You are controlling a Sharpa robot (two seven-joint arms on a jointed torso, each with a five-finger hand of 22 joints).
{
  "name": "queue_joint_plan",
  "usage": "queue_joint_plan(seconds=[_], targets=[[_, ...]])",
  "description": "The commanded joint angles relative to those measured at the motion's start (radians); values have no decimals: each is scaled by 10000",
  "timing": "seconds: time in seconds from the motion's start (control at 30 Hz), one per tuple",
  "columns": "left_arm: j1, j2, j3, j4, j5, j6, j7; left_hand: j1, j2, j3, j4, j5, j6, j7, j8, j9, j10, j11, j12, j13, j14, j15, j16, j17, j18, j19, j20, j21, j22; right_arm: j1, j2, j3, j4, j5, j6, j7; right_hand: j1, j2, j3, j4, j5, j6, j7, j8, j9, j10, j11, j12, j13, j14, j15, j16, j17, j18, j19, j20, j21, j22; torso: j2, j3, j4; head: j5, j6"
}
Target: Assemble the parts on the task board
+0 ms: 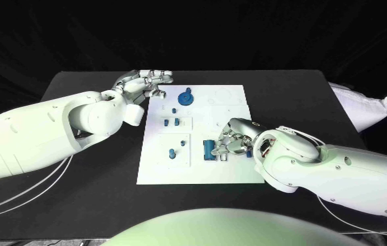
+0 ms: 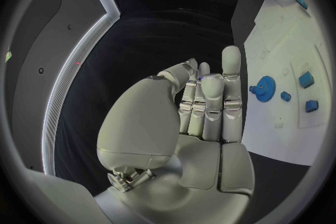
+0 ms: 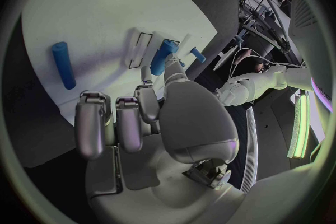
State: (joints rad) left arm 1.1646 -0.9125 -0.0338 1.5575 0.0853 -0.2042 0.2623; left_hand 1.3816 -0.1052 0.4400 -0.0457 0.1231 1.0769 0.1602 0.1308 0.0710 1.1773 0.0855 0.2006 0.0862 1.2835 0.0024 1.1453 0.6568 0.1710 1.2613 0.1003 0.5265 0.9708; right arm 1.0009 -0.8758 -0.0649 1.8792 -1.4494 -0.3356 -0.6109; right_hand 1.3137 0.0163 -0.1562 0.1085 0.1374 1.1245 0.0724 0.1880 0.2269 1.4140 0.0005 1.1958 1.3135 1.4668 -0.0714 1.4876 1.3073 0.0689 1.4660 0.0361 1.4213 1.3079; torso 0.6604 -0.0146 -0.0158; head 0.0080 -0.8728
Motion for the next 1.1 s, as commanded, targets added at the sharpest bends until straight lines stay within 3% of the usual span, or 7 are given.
queue_joint_plan(seconds=[0.03, 0.17, 0.3, 0.6, 0.83, 1.1], targets=[[2, 11, 6, 6, -30, 178, 40, 69, -1, 8, -35, 61, -46, 26, 65, -14, -86, 11, 58, 16, -92, -2, -69, -9, 110, -95, 6, -62, -9, -9, -184, 0, 174, 10, -230, 24, -125, 79, -88, 162, 227, 36, 24, -52, 15, 110, -51, -19, -79, 751, -22, 61, 1036, -164, 167, -54, 34, 368, -7, 2, 2, -4, 2], [1, -1, 5, 4, -30, 170, 38, 69, -1, 8, -35, 61, -46, 26, 65, -14, -86, 11, 58, 16, -92, -2, -69, -9, 110, -95, 6, -62, -9, 23, -602, 4, 479, 352, -607, 203, -142, 18, -120, 169, 495, -22, 37, -97, 13, 82, -43, -72, -98, 749, -19, 56, 1031, -157, 154, -50, 15, 342, -15, -6, -14, -36, 2], [1, -12, 5, 7, -30, 164, 42, 69, -1, 8, -35, 61, -46, 26, 65, -14, -86, 11, 58, 16, -92, -2, -69, -9, 110, -95, 6, -62, -9, 188, -1232, 14, 797, 538, -864, 412, 219, 157, 68, -25, 800, -280, 126, -309, -59, 6, 19, -197, -153, 757, 24, 82, 1088, -157, 149, -22, 10, 341, -15, -10, -26, -109, 16], [1, -22, 5, 56, -30, 174, 66, 69, -1, 8, -35, 61, -46, 26, 65, -14, -86, 11, 58, 16, -92, -2, -69, -9, 110, -95, 6, -62, -9, 475, -2274, 11, 858, -160, -281, 251, 261, 289, 205, -48, 663, -205, 146, -401, -90, -48, 45, -349, -230, 759, 57, 94, 1118, -163, 153, 16, 24, 368, 1, -12, -44, -231, 81], [1, -23, 5, 73, -32, 184, 71, 70, -4, 2, -46, 63, -52, 31, 68, -16, -94, 14, 67, 15, -105, 0, -77, -37, 109, -97, 7, -67, -11, 343, -2444, -24, 605, -744, 169, 129, 69, 340, 215, 93, 729, -54, 103, -396, -77, -17, 15, -335, -205, 753, 40, 81, 1099, -158, 146, 15, 17, 360, -2, -10, -27, -279, 86], [1, -24, 5, 70, -34, 199, 69, 70, -4, 2, -46, 63, -52, 31, 68, -16, -94, 14, 67, 15, -105, 0, -77, -37, 109, -97, 7, -67, -11, 95, -2252, -51, 372, -870, 498, 74, -119, 307, 196, 249, 943, 32, 74, -413, -63, -12, -9, -370, -209, 752, 19, 76, 1097, -157, 145, -2, 16, 361, -1, -11, -20, -275, 78]])
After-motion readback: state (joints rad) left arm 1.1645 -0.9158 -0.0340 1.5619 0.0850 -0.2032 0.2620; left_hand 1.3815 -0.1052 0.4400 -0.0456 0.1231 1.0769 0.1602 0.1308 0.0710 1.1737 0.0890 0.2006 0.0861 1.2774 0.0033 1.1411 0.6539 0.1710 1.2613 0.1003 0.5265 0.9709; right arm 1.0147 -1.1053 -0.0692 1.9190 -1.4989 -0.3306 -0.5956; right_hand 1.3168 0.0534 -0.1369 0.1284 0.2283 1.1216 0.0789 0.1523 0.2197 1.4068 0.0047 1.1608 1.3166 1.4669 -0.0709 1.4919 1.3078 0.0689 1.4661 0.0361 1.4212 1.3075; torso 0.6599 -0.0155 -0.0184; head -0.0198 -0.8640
